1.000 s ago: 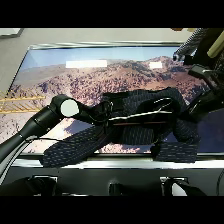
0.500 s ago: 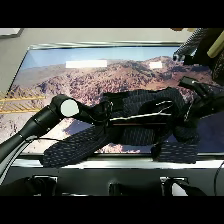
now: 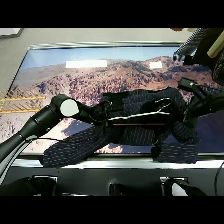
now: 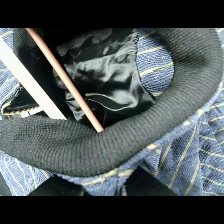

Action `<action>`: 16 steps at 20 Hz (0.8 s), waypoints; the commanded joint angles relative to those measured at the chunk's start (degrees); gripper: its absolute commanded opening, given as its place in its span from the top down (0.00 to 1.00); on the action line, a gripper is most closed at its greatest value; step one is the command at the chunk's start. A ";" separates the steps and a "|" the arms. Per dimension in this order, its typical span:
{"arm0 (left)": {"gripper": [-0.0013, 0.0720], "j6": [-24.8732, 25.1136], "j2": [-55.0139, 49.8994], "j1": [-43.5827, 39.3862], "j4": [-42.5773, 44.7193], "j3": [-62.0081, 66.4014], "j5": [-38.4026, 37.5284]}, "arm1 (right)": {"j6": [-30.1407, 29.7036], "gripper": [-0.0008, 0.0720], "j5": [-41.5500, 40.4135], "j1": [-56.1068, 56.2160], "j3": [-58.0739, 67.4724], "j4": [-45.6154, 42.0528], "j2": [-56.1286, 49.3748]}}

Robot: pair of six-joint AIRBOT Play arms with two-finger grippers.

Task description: Fold the clothes and pants, and hang the long-sleeved shirts on hangers.

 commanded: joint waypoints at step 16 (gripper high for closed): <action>0.17 -47.19 3.96 18.60 1.07 -2.49 -4.33 | 5.73 0.98 -2.01 0.04 -0.02 -8.46 12.79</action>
